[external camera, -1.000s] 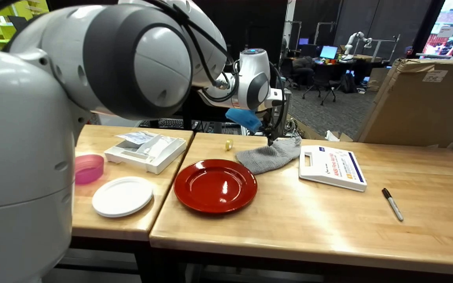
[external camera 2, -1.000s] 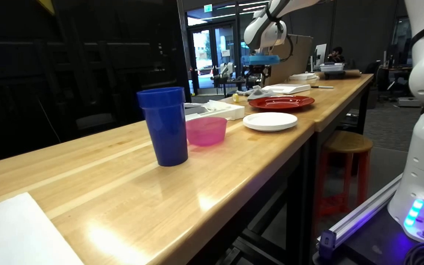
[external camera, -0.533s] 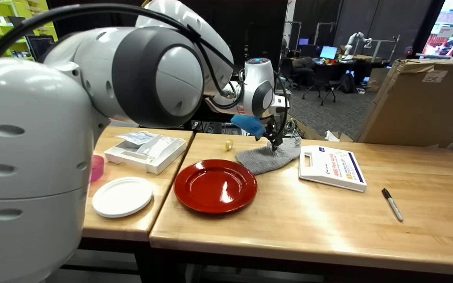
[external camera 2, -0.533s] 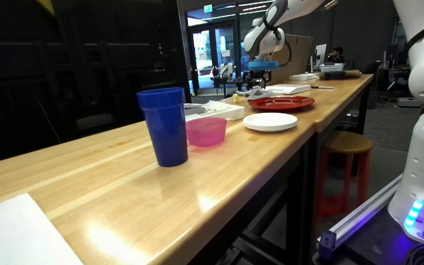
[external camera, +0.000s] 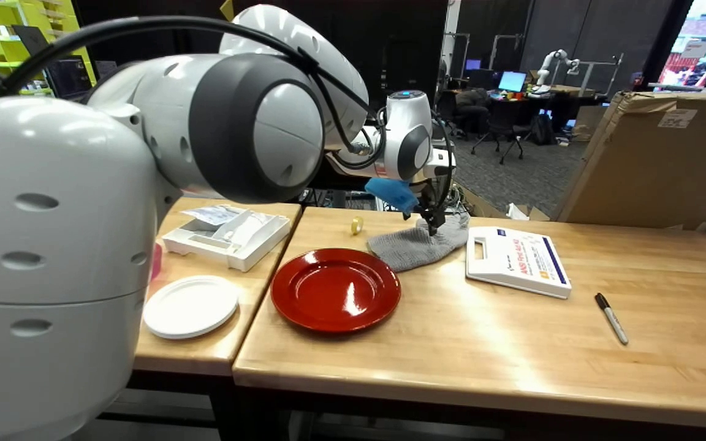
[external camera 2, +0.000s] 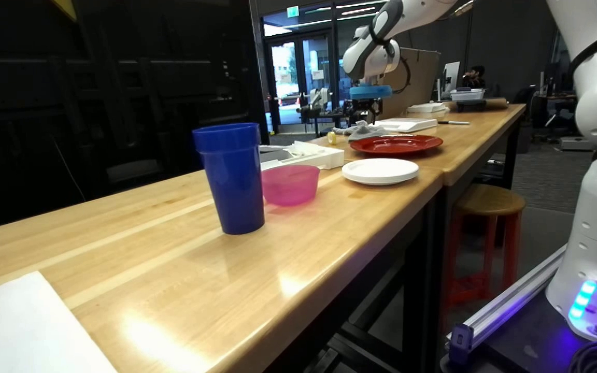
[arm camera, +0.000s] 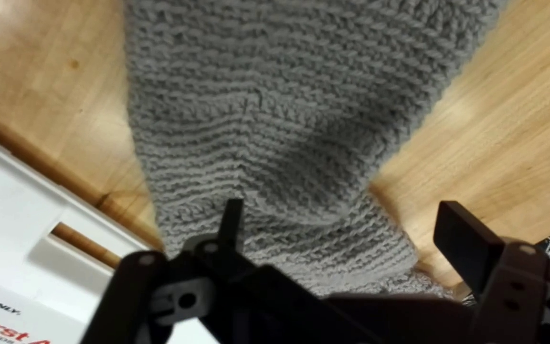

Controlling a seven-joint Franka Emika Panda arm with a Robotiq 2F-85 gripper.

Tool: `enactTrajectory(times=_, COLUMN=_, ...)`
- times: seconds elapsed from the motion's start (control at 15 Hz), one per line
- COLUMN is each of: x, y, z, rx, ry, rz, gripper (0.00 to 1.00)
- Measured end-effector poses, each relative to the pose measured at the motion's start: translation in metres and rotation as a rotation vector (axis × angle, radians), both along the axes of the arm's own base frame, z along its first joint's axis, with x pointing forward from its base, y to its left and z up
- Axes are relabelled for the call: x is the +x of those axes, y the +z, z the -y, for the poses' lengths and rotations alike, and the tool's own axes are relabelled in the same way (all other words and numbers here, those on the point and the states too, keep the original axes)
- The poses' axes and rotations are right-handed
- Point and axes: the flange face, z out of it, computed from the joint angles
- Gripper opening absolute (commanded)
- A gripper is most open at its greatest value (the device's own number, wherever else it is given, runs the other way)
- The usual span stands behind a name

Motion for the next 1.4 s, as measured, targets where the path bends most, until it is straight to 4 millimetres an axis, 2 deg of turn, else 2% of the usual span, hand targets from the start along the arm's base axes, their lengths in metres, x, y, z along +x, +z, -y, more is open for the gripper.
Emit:
enactTrajectory(times=0.4, x=0.009, y=-0.012, z=0.000, rx=0.005, ry=-0.004, rz=-0.059, gripper=1.00)
enactTrajectory(times=0.47, x=0.010, y=-0.014, z=0.000, rx=0.005, ry=-0.005, rz=-0.066, gripper=0.82)
enactTrajectory(times=0.73, x=0.016, y=-0.018, z=0.000, rx=0.007, ry=-0.007, rz=-0.088, gripper=0.54)
enactTrajectory(times=1.07, x=0.019, y=-0.021, z=0.002, rx=0.028, ry=-0.002, rz=-0.129, gripper=0.12)
enactTrajectory(times=1.2, x=0.021, y=-0.020, z=0.006, rx=0.035, ry=-0.003, rz=-0.139, gripper=0.01)
enactTrajectory(times=1.4, x=0.022, y=-0.017, z=0.009, rx=0.049, ry=-0.011, rz=-0.146, gripper=0.00)
